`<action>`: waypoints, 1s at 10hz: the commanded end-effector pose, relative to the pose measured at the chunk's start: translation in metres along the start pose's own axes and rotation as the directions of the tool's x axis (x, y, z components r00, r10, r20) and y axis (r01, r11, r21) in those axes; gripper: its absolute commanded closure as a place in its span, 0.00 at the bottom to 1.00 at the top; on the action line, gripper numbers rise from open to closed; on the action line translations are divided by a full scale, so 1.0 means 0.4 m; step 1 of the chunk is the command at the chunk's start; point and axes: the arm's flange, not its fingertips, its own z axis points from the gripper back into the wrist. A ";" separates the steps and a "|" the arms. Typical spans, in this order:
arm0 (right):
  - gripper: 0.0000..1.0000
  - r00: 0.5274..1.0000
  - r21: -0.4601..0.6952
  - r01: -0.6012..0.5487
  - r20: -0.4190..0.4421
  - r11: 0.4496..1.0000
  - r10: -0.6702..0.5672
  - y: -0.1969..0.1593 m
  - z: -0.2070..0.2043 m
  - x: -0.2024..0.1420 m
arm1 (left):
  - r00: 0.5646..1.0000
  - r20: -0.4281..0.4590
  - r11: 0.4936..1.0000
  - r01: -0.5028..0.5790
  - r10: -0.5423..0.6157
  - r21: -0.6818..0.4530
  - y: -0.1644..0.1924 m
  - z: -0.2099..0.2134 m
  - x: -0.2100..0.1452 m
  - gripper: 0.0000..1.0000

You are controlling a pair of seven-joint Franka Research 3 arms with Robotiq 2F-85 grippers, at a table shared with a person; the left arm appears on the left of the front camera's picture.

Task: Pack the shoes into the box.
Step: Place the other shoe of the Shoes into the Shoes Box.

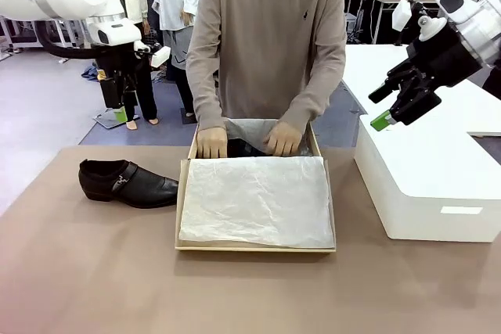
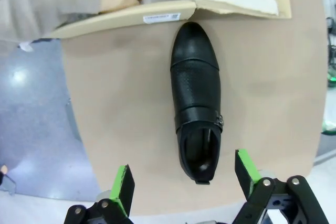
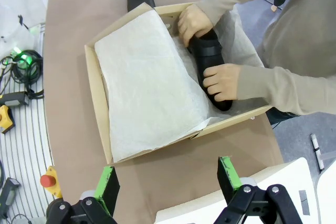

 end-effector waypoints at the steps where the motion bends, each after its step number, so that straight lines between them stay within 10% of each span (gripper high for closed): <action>1: 0.00 0.999 0.010 -0.022 0.030 1.000 0.022 -0.006 0.001 0.000 | 1.000 0.003 0.999 0.022 -0.022 0.030 -0.005 0.021 0.007 0.00; 10: 0.00 0.999 0.010 -0.022 0.030 1.000 0.022 -0.006 0.001 0.000 | 1.000 -0.007 1.000 -0.029 0.029 -0.005 -0.027 -0.032 -0.051 0.00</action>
